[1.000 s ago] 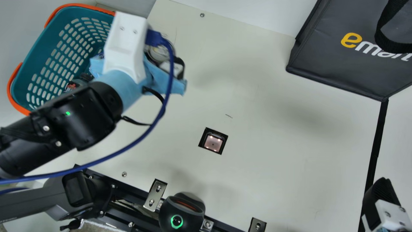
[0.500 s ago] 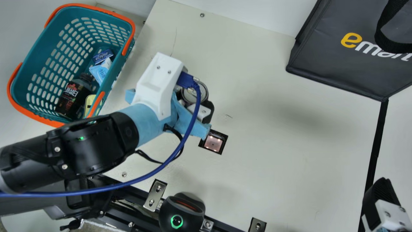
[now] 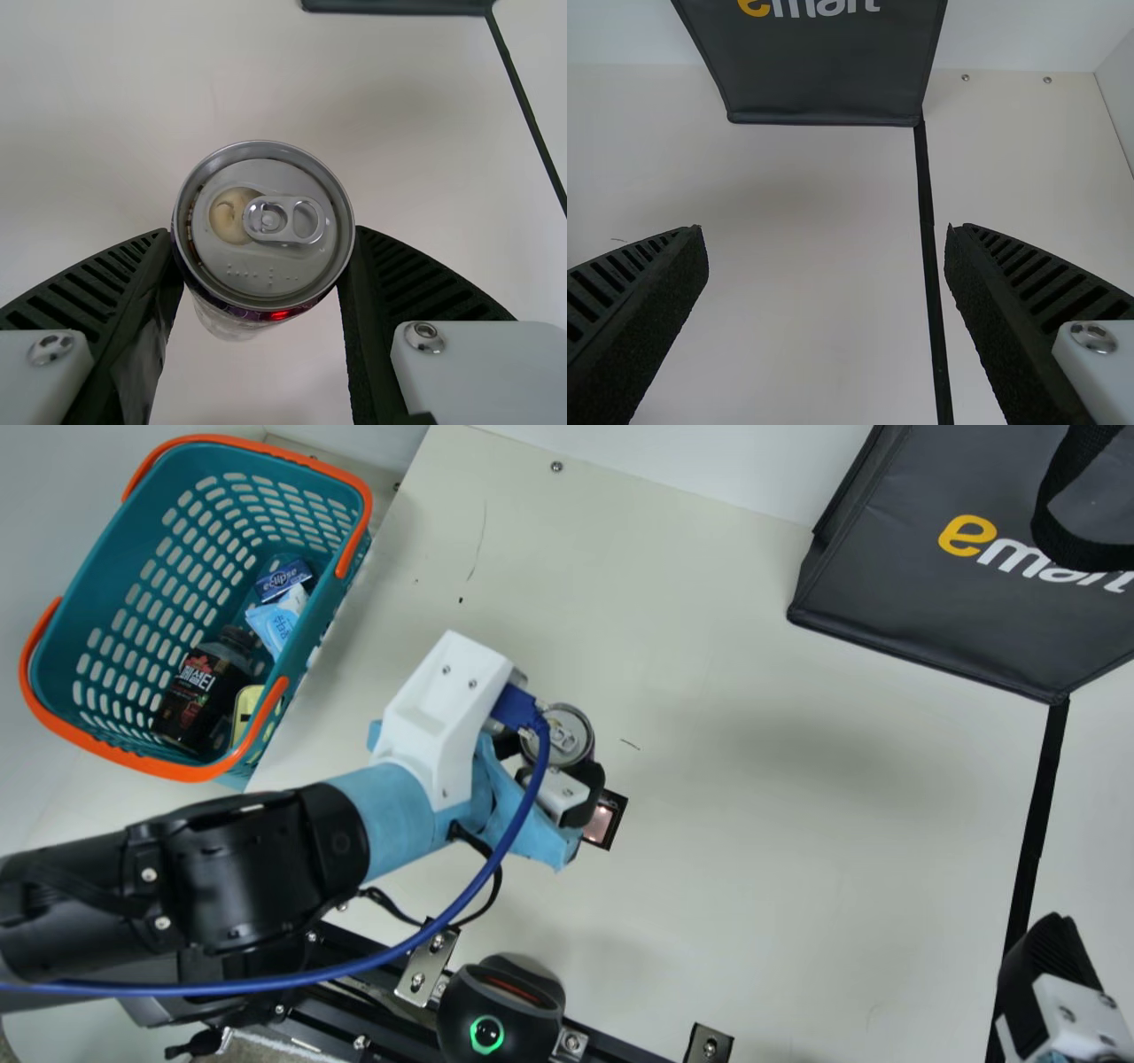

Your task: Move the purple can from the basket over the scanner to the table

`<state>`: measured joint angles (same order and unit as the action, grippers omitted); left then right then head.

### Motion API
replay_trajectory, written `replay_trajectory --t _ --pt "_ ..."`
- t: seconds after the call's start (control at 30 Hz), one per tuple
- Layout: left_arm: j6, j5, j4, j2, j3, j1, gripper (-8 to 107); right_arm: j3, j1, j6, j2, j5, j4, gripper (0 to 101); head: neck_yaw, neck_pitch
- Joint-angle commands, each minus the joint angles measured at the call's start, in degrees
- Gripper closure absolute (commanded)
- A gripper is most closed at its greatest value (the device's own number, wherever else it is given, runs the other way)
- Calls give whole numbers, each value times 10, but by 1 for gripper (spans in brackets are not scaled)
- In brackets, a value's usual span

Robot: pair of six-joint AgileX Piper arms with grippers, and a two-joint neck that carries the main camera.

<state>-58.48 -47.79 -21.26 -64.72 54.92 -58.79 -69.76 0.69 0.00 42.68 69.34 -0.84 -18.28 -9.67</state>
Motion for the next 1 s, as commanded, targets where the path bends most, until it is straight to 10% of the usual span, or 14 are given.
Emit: replay_trajectory --t 0.0,0.97 --pt "-9 9 -3 3 -10 -10 107 0 0 0 0 0 0 6 -1 17" --pt "-256 91 -246 -15 -127 -101 107 0 0 0 0 1 0 6 -1 17"
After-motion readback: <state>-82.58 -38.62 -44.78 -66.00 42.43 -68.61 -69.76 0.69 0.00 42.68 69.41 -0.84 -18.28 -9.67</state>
